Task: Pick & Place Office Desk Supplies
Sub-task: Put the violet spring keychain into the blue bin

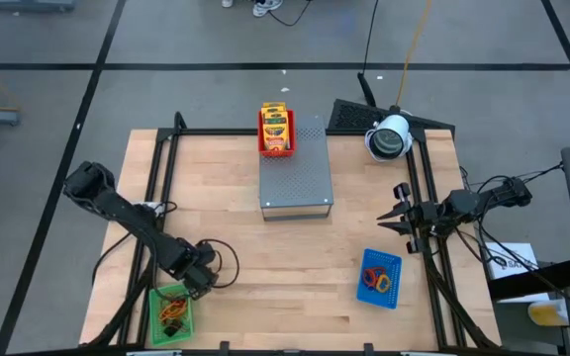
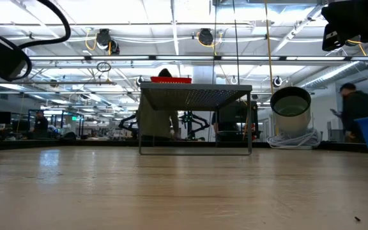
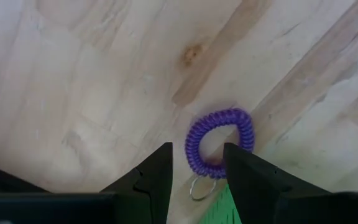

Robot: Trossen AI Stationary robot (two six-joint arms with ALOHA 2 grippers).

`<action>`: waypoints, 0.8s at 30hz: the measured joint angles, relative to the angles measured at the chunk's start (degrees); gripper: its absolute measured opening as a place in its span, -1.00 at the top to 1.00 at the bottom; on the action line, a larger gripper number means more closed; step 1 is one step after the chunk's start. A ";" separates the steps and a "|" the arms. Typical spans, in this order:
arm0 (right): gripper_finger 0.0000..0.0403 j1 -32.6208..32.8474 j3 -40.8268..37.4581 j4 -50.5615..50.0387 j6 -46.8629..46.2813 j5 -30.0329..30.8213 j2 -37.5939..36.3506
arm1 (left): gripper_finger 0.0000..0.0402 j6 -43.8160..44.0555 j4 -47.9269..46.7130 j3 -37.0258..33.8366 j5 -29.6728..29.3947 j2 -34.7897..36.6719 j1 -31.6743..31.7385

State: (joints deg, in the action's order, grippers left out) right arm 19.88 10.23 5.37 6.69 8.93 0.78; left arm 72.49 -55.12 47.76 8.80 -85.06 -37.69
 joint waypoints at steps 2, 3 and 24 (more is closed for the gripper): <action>0.78 -0.02 -0.01 0.00 -0.01 0.00 0.00 | 0.26 0.02 0.25 -0.35 -0.02 0.00 0.00; 0.78 -0.01 0.00 0.00 -0.01 0.00 -0.02 | 0.26 0.00 0.87 -0.54 -0.02 0.00 0.00; 0.78 -0.01 0.01 0.00 0.00 0.00 0.00 | 0.26 1.36 5.34 -3.63 -1.27 0.00 0.00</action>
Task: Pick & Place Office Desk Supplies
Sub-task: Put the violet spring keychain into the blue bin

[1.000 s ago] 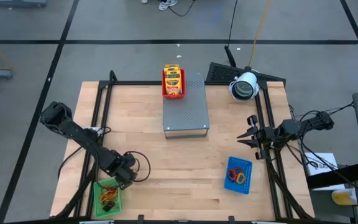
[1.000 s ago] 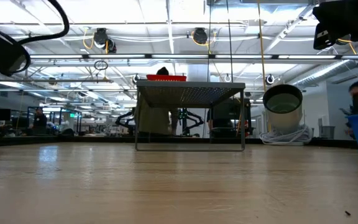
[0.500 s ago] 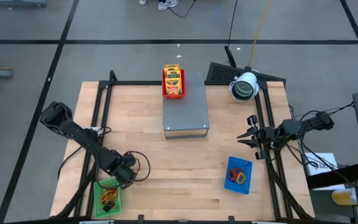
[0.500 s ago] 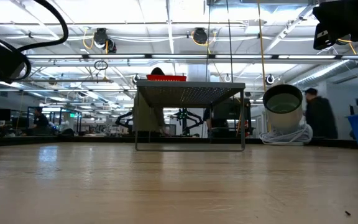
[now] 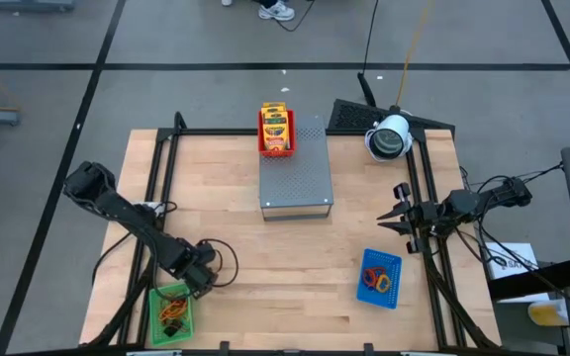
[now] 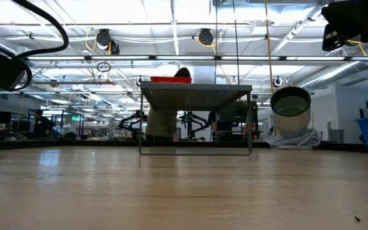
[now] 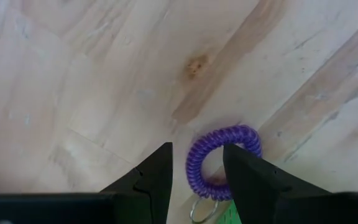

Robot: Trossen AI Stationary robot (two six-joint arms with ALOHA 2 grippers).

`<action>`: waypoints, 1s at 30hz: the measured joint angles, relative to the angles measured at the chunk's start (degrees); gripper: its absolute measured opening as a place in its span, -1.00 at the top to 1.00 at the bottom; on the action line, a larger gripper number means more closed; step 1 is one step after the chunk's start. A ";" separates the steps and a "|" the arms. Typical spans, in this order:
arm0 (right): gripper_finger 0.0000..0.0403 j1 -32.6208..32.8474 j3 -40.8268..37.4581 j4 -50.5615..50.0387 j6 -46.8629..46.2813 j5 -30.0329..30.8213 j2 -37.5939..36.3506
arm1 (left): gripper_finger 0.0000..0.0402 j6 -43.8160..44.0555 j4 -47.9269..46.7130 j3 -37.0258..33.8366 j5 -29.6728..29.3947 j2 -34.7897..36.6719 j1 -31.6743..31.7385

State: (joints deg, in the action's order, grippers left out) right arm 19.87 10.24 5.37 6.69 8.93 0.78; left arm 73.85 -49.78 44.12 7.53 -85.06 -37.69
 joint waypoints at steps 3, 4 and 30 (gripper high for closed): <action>0.78 0.00 0.00 0.00 -0.01 0.00 0.00 | 0.26 0.17 0.02 -0.36 0.00 0.00 0.00; 0.78 -0.01 0.00 0.00 -0.01 0.00 -0.01 | 0.26 0.17 0.00 -0.49 0.00 0.00 0.00; 0.78 0.00 0.00 0.00 0.00 -0.01 -0.02 | 0.62 -1.82 5.89 -1.05 1.44 -5.61 0.42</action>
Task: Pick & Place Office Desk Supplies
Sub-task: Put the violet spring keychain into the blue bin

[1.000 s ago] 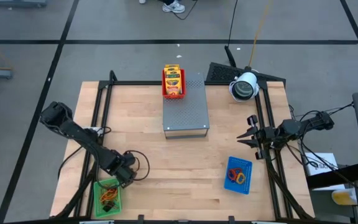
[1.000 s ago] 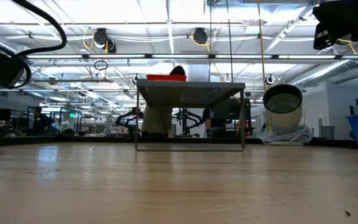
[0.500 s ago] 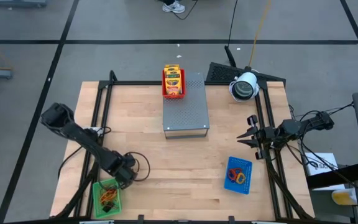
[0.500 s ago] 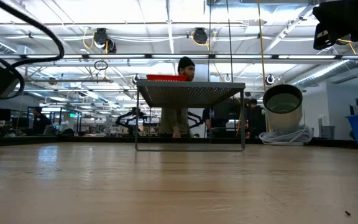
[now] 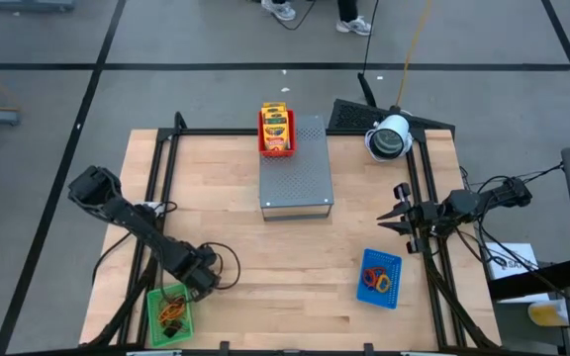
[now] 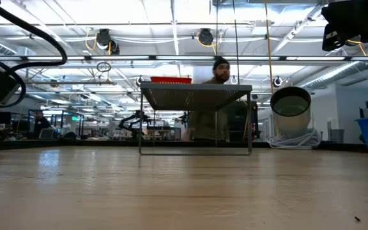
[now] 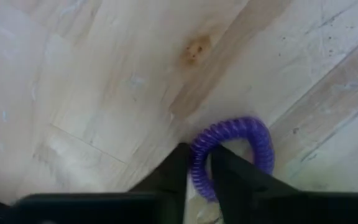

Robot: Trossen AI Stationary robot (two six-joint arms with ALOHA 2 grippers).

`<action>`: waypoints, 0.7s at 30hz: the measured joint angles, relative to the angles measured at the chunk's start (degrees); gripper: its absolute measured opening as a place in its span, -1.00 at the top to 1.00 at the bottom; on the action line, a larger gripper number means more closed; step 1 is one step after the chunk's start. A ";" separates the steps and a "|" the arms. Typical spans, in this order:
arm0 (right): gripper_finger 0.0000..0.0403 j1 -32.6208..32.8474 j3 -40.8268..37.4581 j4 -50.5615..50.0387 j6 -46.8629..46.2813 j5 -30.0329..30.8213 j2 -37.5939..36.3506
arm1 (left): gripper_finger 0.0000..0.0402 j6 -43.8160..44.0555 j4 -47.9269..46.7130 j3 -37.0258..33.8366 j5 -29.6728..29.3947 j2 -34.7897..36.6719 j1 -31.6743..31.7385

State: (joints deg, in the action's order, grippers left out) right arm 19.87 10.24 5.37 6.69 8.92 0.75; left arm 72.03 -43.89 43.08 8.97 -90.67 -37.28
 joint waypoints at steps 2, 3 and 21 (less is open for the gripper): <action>0.78 -0.01 0.00 0.00 -0.01 0.01 0.01 | 0.83 -0.34 0.04 0.00 -0.29 -0.01 0.18; 0.78 0.00 0.00 0.00 0.00 0.01 0.01 | 0.90 -0.57 0.14 0.11 -0.47 0.01 0.25; 0.78 -0.01 0.00 -0.02 -0.01 0.01 0.00 | 0.96 -1.00 8.86 2.05 -16.19 8.49 1.19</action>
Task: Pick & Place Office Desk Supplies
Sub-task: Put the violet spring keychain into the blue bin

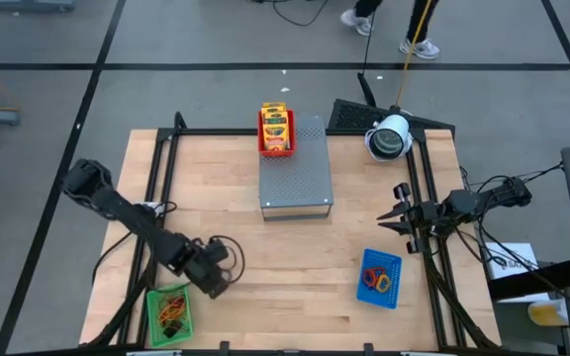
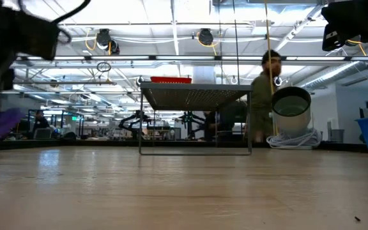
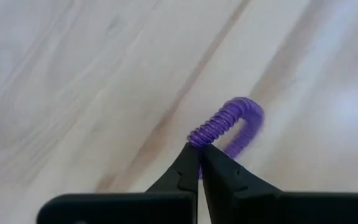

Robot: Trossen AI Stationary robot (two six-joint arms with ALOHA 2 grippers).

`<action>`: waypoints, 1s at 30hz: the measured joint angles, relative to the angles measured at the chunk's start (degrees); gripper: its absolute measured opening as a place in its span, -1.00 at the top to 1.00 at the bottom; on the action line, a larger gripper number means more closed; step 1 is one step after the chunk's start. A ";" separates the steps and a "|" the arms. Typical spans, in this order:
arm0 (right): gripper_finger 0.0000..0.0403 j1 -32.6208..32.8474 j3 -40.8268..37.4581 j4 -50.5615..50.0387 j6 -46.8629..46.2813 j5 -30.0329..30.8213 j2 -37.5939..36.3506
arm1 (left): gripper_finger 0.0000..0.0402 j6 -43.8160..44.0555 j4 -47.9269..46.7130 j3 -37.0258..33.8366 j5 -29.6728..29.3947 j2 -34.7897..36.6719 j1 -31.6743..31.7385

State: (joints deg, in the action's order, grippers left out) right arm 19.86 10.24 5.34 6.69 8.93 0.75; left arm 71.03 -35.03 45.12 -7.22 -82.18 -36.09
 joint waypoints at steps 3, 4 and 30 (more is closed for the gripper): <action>0.78 0.00 0.00 0.02 -0.01 0.00 0.00 | 0.98 -1.80 2.90 0.09 -1.46 1.19 0.25; 0.78 0.00 -0.01 0.00 -0.01 0.00 0.00 | 0.98 -2.73 3.67 0.07 -1.82 1.51 0.23; 0.78 0.00 0.00 0.02 0.05 0.00 0.00 | 0.96 -24.42 47.21 0.11 -9.51 4.15 16.42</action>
State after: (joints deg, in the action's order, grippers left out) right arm 19.86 10.24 5.37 6.74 8.93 0.75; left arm 46.61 12.18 45.23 -16.73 -78.03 -19.67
